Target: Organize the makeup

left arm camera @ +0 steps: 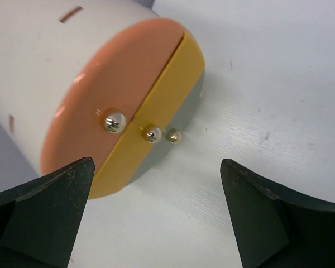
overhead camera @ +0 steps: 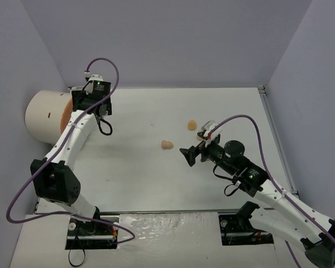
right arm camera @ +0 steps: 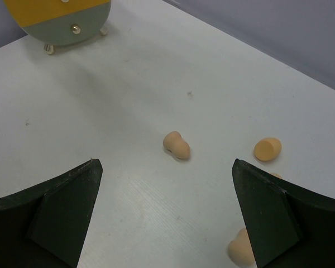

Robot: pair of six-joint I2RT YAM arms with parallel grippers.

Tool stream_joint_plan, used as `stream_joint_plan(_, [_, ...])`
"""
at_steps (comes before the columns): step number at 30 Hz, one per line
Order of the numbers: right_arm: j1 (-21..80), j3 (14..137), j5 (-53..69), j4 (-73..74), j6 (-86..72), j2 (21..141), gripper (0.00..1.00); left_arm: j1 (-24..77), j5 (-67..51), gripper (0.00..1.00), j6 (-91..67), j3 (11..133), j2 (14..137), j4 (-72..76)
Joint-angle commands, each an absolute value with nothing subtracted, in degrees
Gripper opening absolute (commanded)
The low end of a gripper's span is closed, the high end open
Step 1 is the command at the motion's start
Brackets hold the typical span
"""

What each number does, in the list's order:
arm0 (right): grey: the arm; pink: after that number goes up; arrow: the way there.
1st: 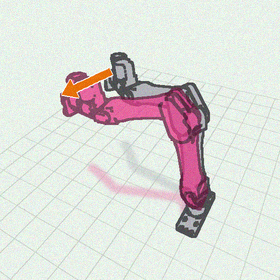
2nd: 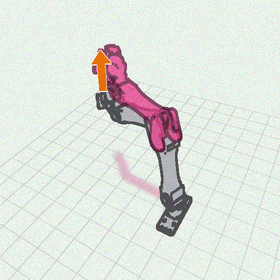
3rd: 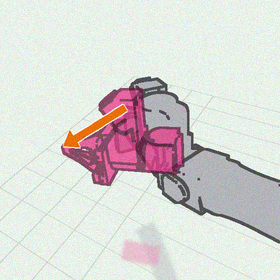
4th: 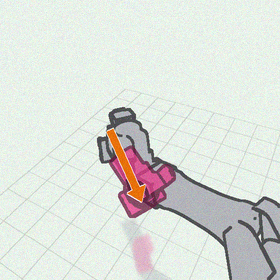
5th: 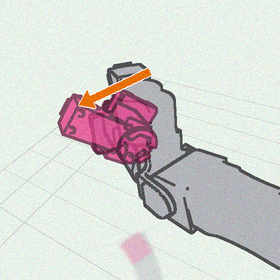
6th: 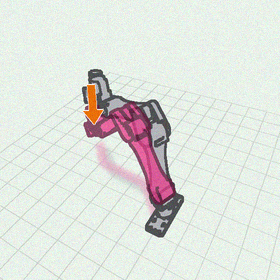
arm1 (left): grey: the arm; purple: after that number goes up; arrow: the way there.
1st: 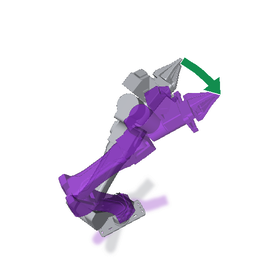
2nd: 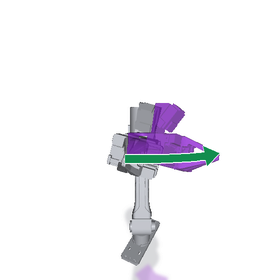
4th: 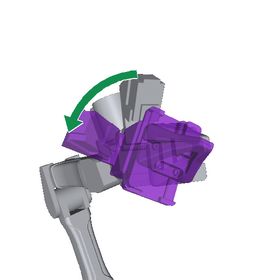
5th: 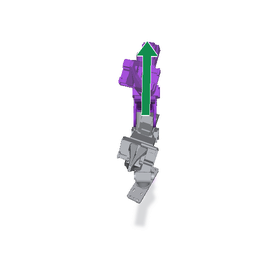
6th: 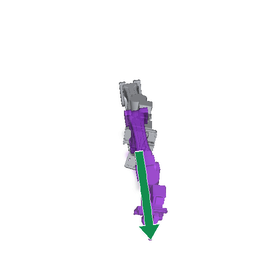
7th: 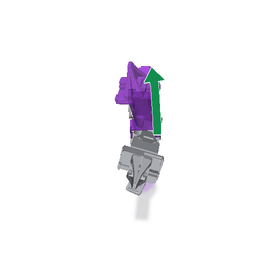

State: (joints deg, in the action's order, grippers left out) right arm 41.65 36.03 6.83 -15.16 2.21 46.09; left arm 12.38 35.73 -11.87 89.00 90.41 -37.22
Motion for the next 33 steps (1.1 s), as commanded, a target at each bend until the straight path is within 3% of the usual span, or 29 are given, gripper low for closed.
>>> stream_joint_plan(1, [41.43,36.59,7.97,-20.25,0.72,44.94,1.0,13.16,47.98,0.92,-3.42,92.84,89.33,-38.71])
stream_joint_plan(9, [41.48,34.26,8.44,-22.43,-2.54,43.1,1.0,13.5,57.99,0.6,6.46,92.41,93.5,-33.12])
stream_joint_plan(16, [41.47,32.53,7.83,-23.72,-4.1,42.72,1.0,13.46,61.9,0.58,12.66,92.07,99.41,-28.65])
stream_joint_plan(21, [41.4,31.86,6.47,-24.13,-4.9,42.79,1.0,13.29,63.97,0.51,13.97,92.64,102.56,-28.0])
stream_joint_plan(33, [41.4,31.77,6.81,-24.53,-5.27,43.33,1.0,12.26,67.27,0.42,17.53,90.04,102.83,-24.04])
